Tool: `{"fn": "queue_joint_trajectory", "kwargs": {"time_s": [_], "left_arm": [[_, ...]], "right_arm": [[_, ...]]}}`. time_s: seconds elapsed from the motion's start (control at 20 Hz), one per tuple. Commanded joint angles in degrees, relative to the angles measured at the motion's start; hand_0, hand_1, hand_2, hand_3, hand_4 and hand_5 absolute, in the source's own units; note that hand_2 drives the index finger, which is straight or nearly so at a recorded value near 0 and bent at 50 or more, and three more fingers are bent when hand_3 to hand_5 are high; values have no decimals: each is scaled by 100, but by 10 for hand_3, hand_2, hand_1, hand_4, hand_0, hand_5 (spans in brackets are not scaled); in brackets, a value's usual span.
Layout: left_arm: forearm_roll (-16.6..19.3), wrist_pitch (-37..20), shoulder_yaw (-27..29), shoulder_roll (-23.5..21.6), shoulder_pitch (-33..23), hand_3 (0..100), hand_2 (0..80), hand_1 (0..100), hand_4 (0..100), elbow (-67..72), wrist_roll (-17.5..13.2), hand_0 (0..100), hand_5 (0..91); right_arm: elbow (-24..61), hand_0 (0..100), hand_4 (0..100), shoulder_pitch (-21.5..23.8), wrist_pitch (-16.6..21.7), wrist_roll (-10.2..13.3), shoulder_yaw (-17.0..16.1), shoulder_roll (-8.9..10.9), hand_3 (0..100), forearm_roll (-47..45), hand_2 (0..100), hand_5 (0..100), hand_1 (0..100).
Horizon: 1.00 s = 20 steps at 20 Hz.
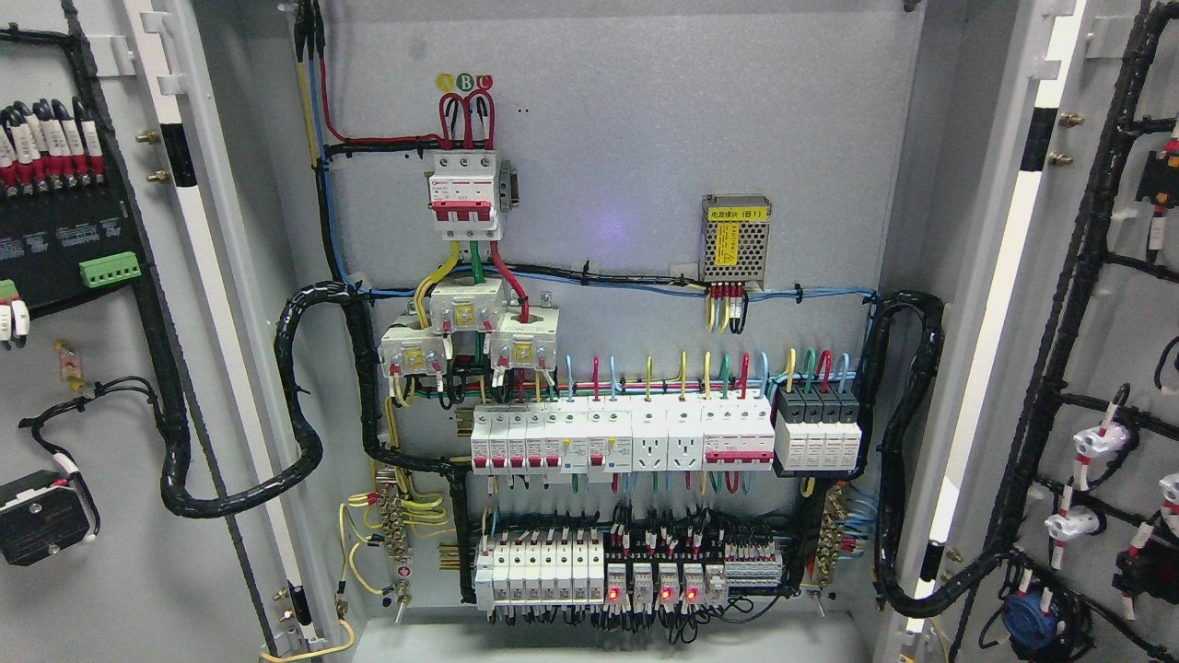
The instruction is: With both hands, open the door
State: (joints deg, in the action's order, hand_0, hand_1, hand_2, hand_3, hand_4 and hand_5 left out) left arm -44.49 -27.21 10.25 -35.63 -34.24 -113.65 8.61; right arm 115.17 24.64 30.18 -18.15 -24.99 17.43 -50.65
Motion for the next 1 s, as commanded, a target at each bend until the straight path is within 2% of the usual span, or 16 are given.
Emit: {"fn": "queue_joint_trajectory", "kwargs": {"time_s": [0.0,0.25,0.3,0.4,0.5,0.75,0.95], "left_arm": [[431,-12,-629,460,5,0,0,0,0,-52,0,0,0],[555,-12,-734,539,23,0,0,0,0,-52,0,0,0],[564,-12,-761,575,31,0,0,0,0,-52,0,0,0],[581,-12,-813,601,32,0,0,0,0,-52,0,0,0],[634,-12,-875,636,32,0,0,0,0,-52,0,0,0],[757,-12,-963,742,32,0,0,0,0,-52,0,0,0],[801,-3,-1094,812,14,0,0,0,0,9,0,0,0]], "right_arm": [[102,191,0,-3,365,-13,363,111,0,3,0,0,0],[102,191,0,-11,463,-39,644,120,0,55,0,0,0],[102,191,0,-11,463,-39,749,181,0,64,0,0,0],[85,191,0,-11,463,-39,1021,339,0,108,0,0,0],[58,191,0,-3,463,-39,1267,410,0,379,0,0,0],[23,191,0,-3,471,-39,1786,419,0,1145,0,0,0],[-433,191,0,15,471,-39,2453,410,0,1540,0,0,0]]}}
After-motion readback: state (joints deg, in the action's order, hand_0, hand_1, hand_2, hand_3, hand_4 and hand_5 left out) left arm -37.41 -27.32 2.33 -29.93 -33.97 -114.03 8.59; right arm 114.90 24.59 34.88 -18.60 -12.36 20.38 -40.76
